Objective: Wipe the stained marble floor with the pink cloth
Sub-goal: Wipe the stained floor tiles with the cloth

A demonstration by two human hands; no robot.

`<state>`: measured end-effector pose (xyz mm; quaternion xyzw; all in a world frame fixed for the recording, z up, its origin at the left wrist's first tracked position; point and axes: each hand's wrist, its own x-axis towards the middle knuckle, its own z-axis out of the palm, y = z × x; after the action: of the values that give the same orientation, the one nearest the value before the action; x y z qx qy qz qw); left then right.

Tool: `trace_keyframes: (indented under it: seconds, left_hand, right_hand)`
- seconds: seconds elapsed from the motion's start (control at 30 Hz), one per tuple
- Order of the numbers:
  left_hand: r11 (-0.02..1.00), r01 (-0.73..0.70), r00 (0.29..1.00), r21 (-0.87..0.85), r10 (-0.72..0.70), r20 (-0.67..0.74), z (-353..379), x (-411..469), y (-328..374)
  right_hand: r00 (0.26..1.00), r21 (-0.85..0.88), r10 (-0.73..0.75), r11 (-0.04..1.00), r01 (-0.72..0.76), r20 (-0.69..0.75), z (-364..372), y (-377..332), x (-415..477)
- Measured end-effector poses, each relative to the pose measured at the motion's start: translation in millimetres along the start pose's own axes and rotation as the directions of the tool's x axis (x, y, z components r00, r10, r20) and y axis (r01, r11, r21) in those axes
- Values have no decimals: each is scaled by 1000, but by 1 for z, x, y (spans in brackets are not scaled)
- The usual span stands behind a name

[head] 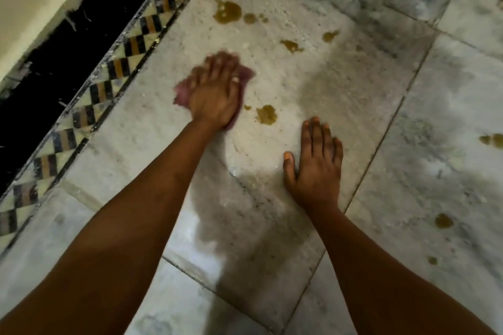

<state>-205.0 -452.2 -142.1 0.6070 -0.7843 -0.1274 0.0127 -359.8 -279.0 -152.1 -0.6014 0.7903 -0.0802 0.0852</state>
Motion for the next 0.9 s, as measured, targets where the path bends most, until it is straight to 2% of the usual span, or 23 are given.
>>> trace_keyframes:
  seconds: [0.07, 0.13, 0.23, 0.33, 0.4, 0.47, 0.53, 0.63, 0.7, 0.8, 0.9]
  left_hand:
    - [990, -142, 990, 13, 142, 11, 10, -6, 35]
    - [947, -317, 948, 53, 315, 36, 19, -37, 54]
    - [897, -431, 902, 101, 423, 87, 20, -67, 31]
    - [942, -312, 950, 125, 309, 44, 12, -40, 14]
    - [983, -166, 986, 84, 165, 16, 11, -13, 30]
    - [994, -104, 994, 44, 103, 31, 17, -3, 58]
    - [981, -190, 981, 47, 187, 61, 25, -18, 79]
    - [921, -381, 924, 78, 376, 73, 28, -70, 69]
    - [919, -386, 922, 77, 382, 63, 25, -90, 42]
    - [966, -242, 970, 87, 240, 23, 18, -74, 17]
    - [998, -51, 999, 44, 51, -1, 17, -26, 39]
  right_hand:
    - [1000, 14, 5, 1000, -5, -3, 0, -2, 0]
    - [1000, 33, 14, 999, -13, -12, 1, -1, -1]
    - [999, 52, 5, 999, -3, -32, 1, 0, -1]
    - [999, 77, 7, 997, -3, -52, 3, 0, -1]
    - [998, 113, 0, 994, 7, -56, 2, 2, -2]
    - [998, 168, -20, 985, 31, -66, 0, 3, -3]
    - [996, 206, -9, 978, 28, -93, -4, 6, -4]
    - [996, 93, 36, 995, -28, -86, -11, 27, -6]
    - [997, 38, 63, 997, -61, -48, -14, 45, -6]
    - [996, 43, 79, 996, -78, -28, -11, 60, -5]
    - [996, 73, 78, 994, -75, -35, -11, 59, -5]
